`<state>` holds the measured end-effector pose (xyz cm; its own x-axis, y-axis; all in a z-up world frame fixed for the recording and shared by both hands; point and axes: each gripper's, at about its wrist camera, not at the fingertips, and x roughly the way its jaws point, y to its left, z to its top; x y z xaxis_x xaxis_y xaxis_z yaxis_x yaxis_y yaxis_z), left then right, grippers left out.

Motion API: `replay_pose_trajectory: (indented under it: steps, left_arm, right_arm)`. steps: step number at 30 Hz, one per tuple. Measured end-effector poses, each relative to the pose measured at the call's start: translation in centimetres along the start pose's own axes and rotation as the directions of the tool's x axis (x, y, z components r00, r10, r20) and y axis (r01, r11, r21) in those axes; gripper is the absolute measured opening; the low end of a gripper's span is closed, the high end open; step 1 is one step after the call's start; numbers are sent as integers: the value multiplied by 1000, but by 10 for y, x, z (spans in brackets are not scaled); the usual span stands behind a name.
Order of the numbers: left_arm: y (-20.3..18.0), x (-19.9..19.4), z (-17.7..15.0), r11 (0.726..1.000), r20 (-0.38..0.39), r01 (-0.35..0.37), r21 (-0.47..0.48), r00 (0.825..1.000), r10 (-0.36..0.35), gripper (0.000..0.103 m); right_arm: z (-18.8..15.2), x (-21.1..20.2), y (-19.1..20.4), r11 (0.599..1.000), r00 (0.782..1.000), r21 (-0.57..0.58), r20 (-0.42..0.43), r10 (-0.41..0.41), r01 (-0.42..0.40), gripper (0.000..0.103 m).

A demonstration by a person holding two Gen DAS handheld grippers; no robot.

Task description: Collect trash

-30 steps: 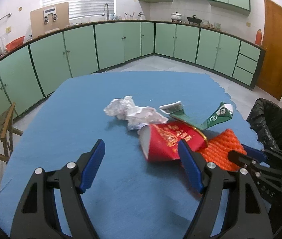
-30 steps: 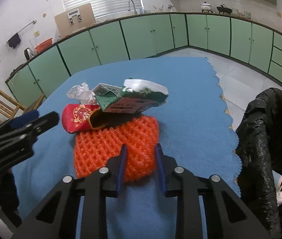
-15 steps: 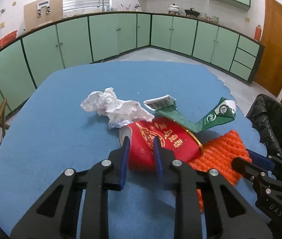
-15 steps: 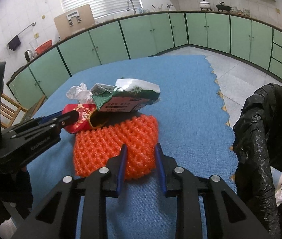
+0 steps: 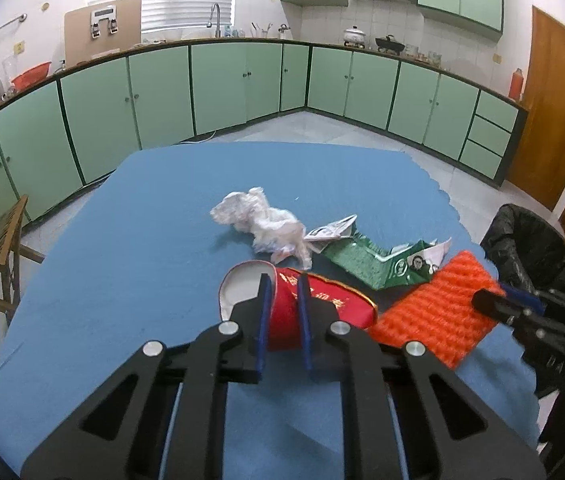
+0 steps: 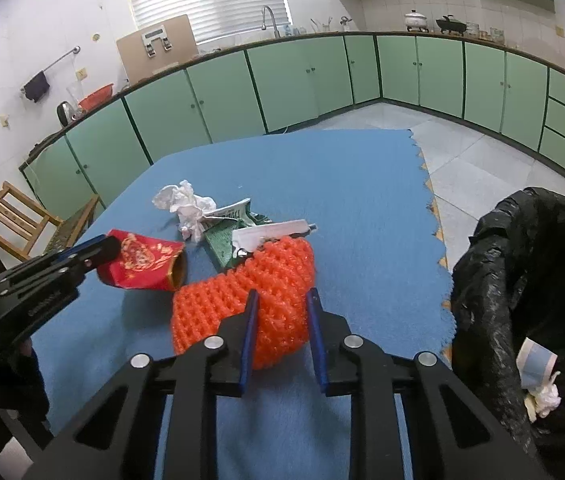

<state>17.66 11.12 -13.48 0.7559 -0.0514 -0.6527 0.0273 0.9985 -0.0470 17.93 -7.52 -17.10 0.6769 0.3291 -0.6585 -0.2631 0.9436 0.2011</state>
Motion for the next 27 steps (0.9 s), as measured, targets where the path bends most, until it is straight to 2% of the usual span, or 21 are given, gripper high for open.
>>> replay_pose_trajectory:
  steps: [6, 8, 9, 10, 12, 13, 18, 24, 27]
  left_arm:
    - [13, -6, -19, 1000, -51, 5, -2, 999, -5, 13]
    - [16, -6, -25, 1000, -70, 9, -30, 997, -11, 33]
    - [15, -7, -28, 999, -72, -1, -36, 997, -2, 53]
    - [13, -9, -29, 999, -62, -4, -41, 998, 1, 61]
    - [7, -11, -29, 999, -51, 11, -34, 999, -12, 65]
    - [2, -10, -28, 1000, -52, 15, -23, 998, -16, 72]
    - [-10, 0, -26, 1000, -59, 4, -9, 998, -4, 79]
    - [-6, 24, -26, 998, -121, -52, -36, 992, 47, 82]
    - [-1, 34, -29, 997, -147, -58, -54, 988, 50, 85]
  right_arm:
    - [-9, -5, 1, 1000, 1000, 3, -18, -15, 15, 23]
    - [-13, -4, 2, 1000, 999, 4, -30, -17, 17, 23]
    - [-14, -4, 1, 1000, 999, 6, -33, -16, 16, 23]
    - [-15, -4, 1, 1000, 999, 7, -35, -15, 15, 23]
    - [-18, -3, 1, 1000, 999, 10, -40, -18, 18, 23]
    - [-18, -3, 0, 1000, 999, 11, -40, -19, 20, 23]
    - [-20, -3, -8, 999, 999, 21, -41, -26, 27, 23]
    - [-22, 3, -12, 999, 998, 29, -52, -25, 27, 23]
    - [-22, 6, -13, 999, 998, 33, -56, -25, 27, 23]
